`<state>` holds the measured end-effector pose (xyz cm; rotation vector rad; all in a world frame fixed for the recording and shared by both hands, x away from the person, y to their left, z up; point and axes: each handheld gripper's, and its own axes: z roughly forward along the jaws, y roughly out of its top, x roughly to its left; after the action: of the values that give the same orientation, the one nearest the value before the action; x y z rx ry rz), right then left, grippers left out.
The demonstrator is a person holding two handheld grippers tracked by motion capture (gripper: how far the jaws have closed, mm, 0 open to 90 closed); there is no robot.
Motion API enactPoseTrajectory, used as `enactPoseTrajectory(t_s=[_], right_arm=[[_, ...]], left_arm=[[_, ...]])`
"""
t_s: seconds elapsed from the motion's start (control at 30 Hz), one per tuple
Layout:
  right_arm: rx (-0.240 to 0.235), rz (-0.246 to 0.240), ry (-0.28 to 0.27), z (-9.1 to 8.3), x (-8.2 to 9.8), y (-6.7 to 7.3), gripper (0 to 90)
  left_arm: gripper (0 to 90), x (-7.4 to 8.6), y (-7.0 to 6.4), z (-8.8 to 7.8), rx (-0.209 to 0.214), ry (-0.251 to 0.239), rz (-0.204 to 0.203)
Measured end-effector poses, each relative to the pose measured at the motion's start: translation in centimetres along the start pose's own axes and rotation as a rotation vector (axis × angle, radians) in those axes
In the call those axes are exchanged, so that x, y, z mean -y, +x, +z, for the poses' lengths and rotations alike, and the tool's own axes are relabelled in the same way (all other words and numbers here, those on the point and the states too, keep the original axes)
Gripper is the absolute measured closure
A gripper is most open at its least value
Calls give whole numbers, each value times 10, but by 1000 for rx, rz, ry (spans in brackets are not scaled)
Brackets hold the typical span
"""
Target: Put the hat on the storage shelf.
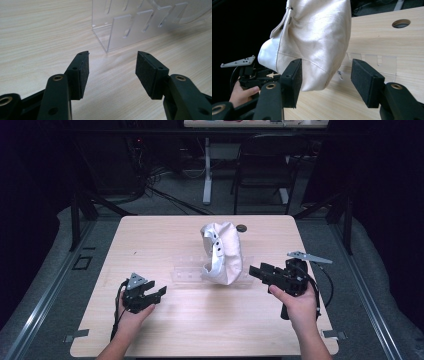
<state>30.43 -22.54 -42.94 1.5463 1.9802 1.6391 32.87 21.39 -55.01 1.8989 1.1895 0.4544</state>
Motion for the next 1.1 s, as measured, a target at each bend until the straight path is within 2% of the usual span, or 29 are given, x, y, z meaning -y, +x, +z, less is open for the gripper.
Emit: enactPoseTrajectory(t_s=[0.1, 0.13, 0.3, 0.47, 0.5, 0.53, 0.63, 0.83, 0.93, 1.03, 1.1], right_arm=[[-6, -1, -12, -2, 6, -1, 426], [6, -16, -11, -3, 11, 0, 422], [24, -30, -10, -5, 22, -4, 420], [80, -48, 4, 1, 35, -14, 418], [99, -58, 8, 2, 38, -17, 417], [140, -75, 14, 5, 43, -21, 417], [167, -80, 15, 8, 48, -23, 417], [180, -100, 24, 13, 57, -25, 417], [177, -89, -11, 10, 58, -23, 417], [199, -110, -15, 10, 60, -21, 416], [197, -114, -15, 11, 61, -20, 415]], left_arm=[[447, 0, 0, 0, -2, -1, 0], [447, 0, 0, -1, -3, 0, 5], [447, 0, 1, 0, -1, 3, 3], [446, 1, 1, 1, -4, 1, 2], [446, 1, 1, 1, -4, 1, 2], [445, 1, 1, 0, -1, 9, 0], [445, 1, 1, 1, -2, 11, 2], [445, 1, 0, 2, -3, 7, 0], [445, 1, 0, 1, -3, 6, 0], [445, 2, 0, 1, -1, 7, 0], [445, 2, 0, 1, 0, 10, 5]])
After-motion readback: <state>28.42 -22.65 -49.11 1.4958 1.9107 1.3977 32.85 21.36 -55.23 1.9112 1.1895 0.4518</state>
